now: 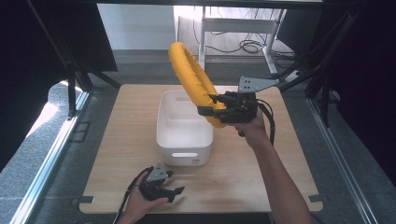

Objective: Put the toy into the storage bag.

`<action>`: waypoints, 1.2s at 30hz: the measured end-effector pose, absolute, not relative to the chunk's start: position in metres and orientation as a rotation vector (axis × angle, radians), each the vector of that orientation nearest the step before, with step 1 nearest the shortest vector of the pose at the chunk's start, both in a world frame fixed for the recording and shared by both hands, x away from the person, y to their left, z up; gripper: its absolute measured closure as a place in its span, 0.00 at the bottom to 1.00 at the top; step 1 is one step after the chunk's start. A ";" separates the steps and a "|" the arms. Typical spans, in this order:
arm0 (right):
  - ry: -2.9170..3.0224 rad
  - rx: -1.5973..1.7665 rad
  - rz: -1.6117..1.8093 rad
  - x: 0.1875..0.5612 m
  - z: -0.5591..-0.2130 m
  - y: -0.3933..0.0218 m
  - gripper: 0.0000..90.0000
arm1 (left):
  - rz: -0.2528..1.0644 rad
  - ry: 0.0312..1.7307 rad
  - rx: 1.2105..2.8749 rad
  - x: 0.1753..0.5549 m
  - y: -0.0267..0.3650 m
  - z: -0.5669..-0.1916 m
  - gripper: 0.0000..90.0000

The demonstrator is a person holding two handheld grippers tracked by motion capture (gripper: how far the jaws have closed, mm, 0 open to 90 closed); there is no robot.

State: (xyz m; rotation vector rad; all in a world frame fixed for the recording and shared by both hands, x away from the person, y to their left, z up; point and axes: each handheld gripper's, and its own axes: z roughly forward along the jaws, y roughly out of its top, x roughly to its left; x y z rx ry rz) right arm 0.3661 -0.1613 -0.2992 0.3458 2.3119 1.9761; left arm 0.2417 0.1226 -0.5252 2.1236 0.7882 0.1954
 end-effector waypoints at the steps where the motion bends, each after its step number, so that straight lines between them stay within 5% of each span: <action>1: 2.311 0.346 1.980 0.366 -0.299 -0.160 0.58 | 0.195 0.789 2.125 0.242 0.123 -0.525 0.29; 36: 2.388 0.299 2.021 0.363 -0.312 -0.130 0.57 | 0.193 0.788 2.128 0.242 0.122 -0.526 0.29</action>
